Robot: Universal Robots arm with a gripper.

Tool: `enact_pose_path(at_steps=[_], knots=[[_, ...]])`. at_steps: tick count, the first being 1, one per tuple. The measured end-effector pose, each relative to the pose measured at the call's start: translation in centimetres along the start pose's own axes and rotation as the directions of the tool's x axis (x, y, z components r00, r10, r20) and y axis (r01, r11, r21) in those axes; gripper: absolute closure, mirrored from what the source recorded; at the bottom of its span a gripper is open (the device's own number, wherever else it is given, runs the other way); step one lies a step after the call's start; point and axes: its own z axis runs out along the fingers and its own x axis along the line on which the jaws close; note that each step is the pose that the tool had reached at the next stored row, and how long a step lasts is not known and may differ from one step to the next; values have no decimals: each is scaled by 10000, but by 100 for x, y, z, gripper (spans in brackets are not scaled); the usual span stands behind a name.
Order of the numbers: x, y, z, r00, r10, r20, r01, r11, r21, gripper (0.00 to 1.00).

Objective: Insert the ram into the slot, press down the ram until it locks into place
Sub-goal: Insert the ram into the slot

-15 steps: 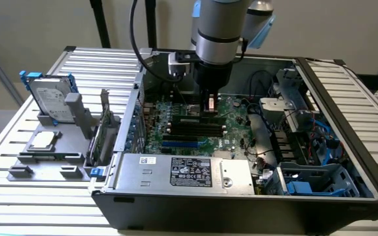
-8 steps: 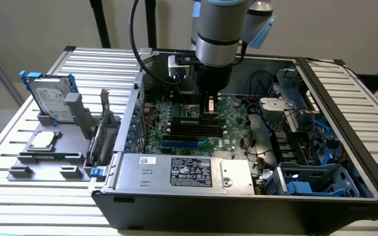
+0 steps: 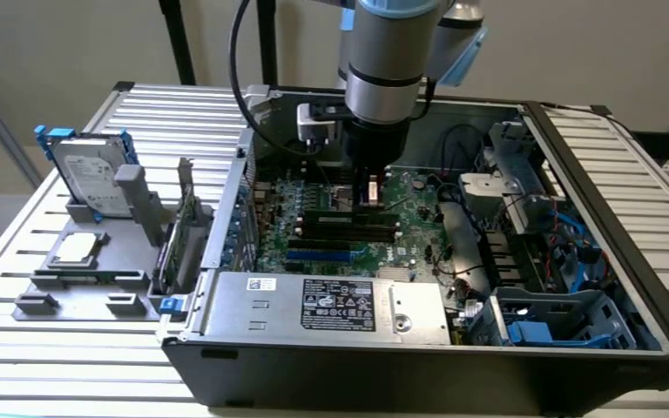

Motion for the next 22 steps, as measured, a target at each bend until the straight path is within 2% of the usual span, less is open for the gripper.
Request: enact_pose_path(at_steps=[15, 22], knots=[[-2, 3, 115, 10000, -9, 0, 9, 10000, 0, 86], [-2, 3, 124, 10000, -7, 0, 7, 10000, 2, 86]])
